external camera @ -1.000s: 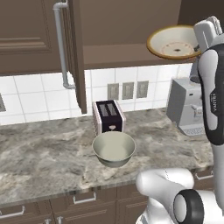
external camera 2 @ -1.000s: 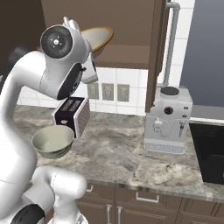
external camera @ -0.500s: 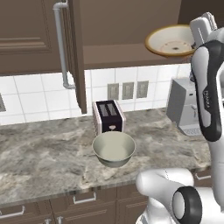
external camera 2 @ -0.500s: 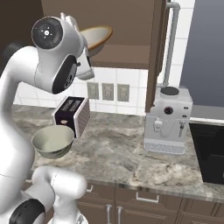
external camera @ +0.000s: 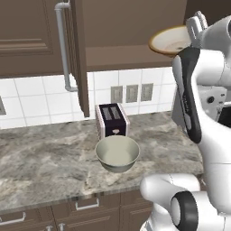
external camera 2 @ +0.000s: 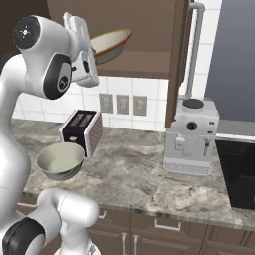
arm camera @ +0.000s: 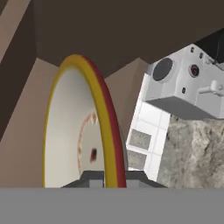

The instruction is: Open the cabinet. Pick the bowls from the counter and place them in the cabinet. Then close the cabinet.

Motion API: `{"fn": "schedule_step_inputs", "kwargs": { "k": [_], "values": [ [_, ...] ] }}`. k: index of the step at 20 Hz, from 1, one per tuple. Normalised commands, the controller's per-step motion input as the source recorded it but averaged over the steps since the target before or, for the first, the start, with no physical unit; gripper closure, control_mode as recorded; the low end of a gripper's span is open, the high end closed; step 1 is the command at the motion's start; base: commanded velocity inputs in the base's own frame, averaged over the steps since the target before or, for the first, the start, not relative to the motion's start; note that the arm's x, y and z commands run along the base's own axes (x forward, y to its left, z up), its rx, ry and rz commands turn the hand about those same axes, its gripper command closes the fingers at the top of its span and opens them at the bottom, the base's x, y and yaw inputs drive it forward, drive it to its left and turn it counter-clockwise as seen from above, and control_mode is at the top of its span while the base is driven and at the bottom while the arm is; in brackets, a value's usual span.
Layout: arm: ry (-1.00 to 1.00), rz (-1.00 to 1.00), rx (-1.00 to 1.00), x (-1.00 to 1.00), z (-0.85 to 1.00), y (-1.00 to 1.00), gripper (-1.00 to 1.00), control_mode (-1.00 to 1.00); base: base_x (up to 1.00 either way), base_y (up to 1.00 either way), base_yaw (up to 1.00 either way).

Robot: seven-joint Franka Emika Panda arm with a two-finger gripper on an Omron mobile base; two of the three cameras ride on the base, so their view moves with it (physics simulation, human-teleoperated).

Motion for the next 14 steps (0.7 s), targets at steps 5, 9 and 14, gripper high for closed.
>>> {"fn": "schedule_step_inputs", "kwargs": {
  "k": [5, 9, 14],
  "values": [
    [0.0, -0.18, 0.0, 0.36, 0.0, 0.0, 1.0, -1.0, 0.0, 0.0, 0.0],
    [0.0, -0.12, 0.0, 0.49, 0.0, -0.01, 1.0, -1.0, 0.0, 0.0, 0.0],
    [0.14, 0.0, 0.0, 0.69, 0.0, 0.0, 1.0, -1.0, 0.0, 0.0, 0.0]
  ]
}}
